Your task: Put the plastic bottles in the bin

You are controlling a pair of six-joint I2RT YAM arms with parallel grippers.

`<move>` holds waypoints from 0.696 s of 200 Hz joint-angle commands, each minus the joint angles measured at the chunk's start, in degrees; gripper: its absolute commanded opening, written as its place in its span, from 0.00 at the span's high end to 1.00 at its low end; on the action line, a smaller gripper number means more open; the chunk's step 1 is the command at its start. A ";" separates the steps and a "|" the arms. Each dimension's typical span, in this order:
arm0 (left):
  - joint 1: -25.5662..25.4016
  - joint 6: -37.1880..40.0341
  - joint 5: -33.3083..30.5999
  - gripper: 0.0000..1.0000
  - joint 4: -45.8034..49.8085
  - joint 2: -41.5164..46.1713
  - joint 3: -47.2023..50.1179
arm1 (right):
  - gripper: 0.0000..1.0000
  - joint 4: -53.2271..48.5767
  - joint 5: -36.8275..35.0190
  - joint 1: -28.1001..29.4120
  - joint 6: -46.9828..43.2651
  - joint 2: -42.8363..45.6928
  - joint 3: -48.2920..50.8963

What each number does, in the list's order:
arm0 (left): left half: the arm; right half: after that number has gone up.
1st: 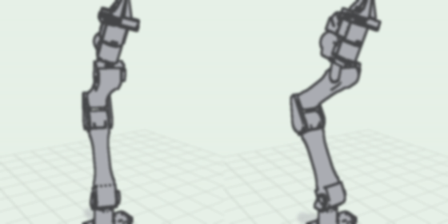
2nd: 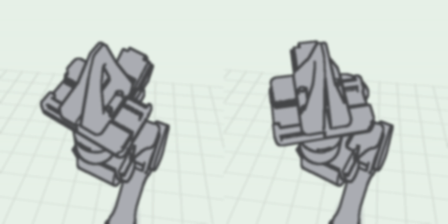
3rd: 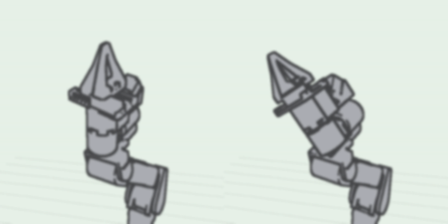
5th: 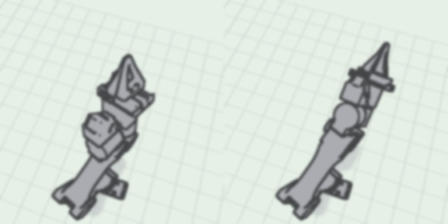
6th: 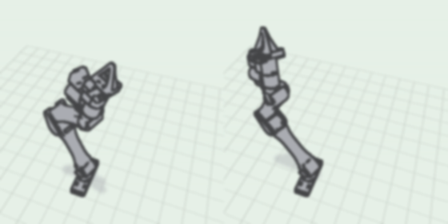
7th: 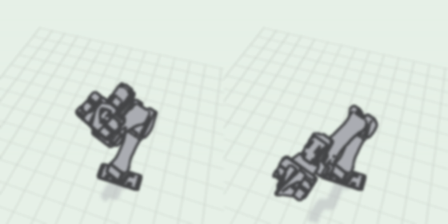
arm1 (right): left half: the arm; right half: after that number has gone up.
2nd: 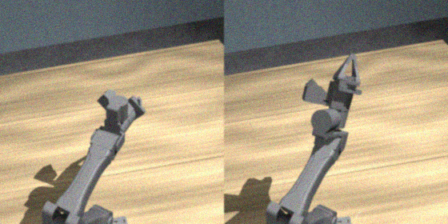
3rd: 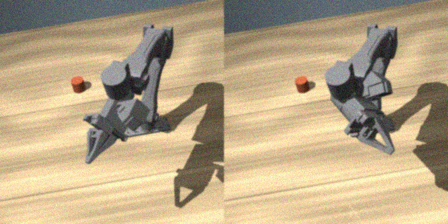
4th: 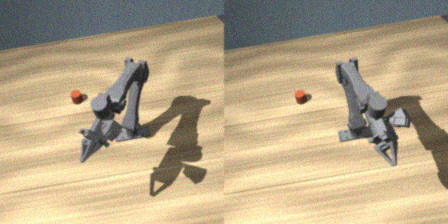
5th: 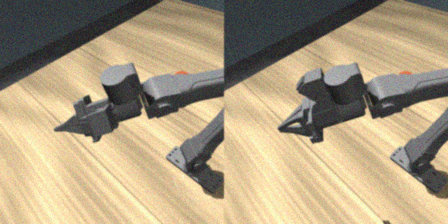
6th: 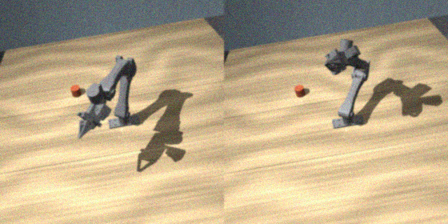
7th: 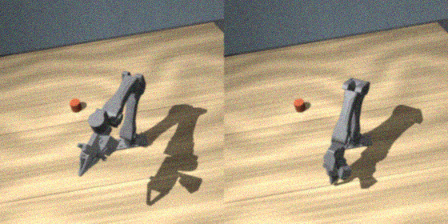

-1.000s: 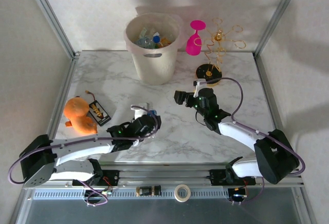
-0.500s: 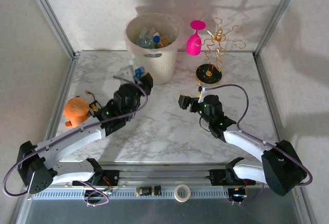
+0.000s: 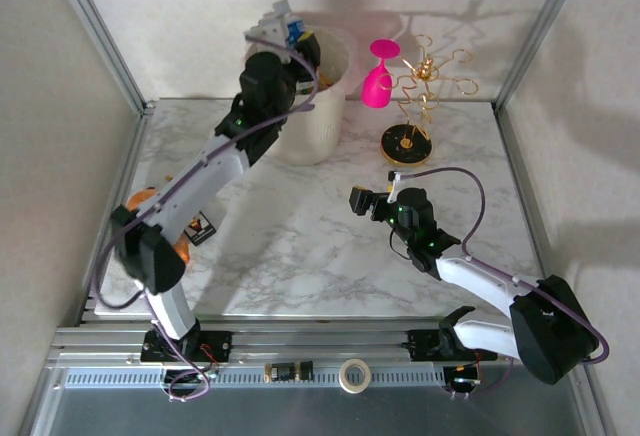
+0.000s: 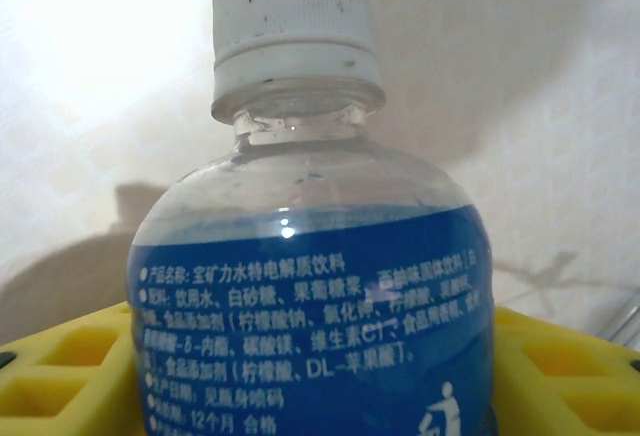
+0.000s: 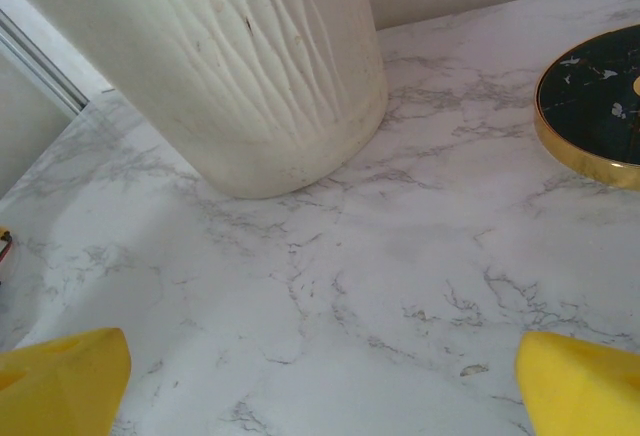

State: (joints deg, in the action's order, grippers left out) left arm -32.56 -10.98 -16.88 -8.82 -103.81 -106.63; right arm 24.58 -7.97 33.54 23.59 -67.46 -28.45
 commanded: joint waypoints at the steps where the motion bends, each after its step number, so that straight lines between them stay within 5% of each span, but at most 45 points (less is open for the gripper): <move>1: 1.12 3.00 4.36 0.54 5.99 -8.85 -12.26 | 0.01 -0.23 -1.35 0.12 -0.24 1.59 0.24; 41: 1.79 2.67 5.72 0.54 12.32 -24.65 -33.12 | 0.01 -1.97 -0.74 0.13 0.15 2.53 0.06; 93: 3.50 -0.49 5.69 0.50 9.37 -30.41 -35.30 | 0.01 -3.04 -0.94 0.13 1.12 3.73 0.50; 104: 3.85 -1.03 6.88 0.42 8.98 -30.83 -35.25 | 0.01 -3.26 -0.88 0.13 1.23 3.91 0.51; 133: 4.08 -1.51 7.92 0.02 8.89 -30.59 -35.27 | 0.01 -3.92 -1.45 0.14 0.94 4.33 0.45; 139: 4.08 -1.43 7.92 0.00 8.82 -30.28 -35.30 | 0.01 -3.97 -1.52 0.12 0.93 4.37 0.33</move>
State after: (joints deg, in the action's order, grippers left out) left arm -28.77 -11.79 -10.66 1.56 -135.06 -139.33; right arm 21.45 -7.97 33.54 23.86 -64.18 -28.45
